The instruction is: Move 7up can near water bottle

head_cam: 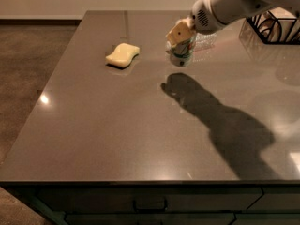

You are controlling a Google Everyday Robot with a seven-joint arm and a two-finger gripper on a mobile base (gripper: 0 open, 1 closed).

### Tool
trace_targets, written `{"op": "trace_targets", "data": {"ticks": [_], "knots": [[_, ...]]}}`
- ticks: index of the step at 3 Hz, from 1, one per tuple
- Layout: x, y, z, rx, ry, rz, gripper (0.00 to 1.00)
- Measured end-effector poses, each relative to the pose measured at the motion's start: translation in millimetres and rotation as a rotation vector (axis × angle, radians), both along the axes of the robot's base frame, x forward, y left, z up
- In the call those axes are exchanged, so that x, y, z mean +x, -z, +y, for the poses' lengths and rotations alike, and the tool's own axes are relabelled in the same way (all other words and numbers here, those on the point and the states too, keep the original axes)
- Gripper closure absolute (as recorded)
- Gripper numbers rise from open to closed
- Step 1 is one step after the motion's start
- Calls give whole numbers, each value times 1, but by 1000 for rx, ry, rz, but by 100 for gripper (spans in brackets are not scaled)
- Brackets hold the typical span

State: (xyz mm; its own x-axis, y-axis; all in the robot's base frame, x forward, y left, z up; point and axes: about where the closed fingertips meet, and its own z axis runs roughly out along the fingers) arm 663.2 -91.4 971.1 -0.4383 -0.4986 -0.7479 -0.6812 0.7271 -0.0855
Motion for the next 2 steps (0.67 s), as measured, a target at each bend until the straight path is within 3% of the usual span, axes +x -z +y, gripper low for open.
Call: {"op": "trace_targets", "data": {"ticks": [2], "knots": [[59,12,-63,-44,156,18,100]]}}
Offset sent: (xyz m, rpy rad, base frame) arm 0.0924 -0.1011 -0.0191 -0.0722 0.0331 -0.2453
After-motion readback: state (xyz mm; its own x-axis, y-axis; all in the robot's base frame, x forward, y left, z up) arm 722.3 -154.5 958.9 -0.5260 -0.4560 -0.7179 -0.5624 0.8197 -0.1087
